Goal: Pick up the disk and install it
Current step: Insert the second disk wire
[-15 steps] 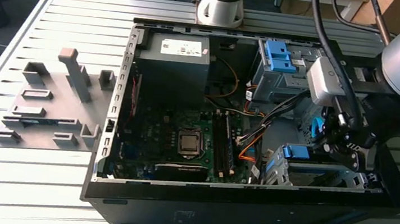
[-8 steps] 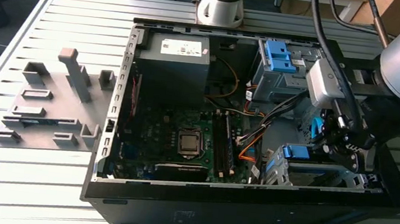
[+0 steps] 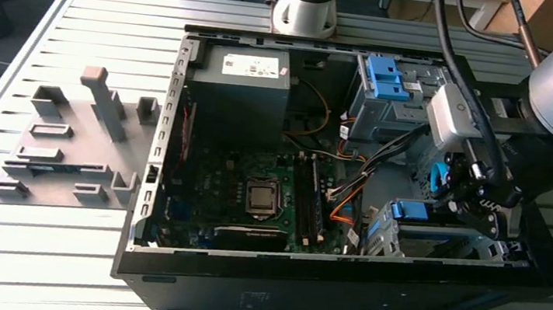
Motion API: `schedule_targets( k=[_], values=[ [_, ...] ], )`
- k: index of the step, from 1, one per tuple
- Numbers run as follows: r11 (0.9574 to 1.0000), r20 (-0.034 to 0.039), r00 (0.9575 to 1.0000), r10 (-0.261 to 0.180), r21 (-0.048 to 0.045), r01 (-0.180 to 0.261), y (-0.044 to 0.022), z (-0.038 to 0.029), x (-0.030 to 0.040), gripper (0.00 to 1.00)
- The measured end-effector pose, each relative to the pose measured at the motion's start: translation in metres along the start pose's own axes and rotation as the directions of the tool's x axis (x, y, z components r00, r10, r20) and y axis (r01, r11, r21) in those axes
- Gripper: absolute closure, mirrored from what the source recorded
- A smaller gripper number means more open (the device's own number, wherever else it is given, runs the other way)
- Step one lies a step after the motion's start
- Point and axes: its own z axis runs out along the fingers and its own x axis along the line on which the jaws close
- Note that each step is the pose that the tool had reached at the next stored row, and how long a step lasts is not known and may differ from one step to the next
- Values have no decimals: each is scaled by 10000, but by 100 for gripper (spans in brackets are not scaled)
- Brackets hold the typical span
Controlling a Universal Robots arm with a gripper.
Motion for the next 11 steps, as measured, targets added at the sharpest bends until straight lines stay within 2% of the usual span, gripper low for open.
schedule_targets(
  k=[11],
  values=[
    [10000, 5, 10000, -1, 0, 1, 1, 42, 11, 84]
  ],
)
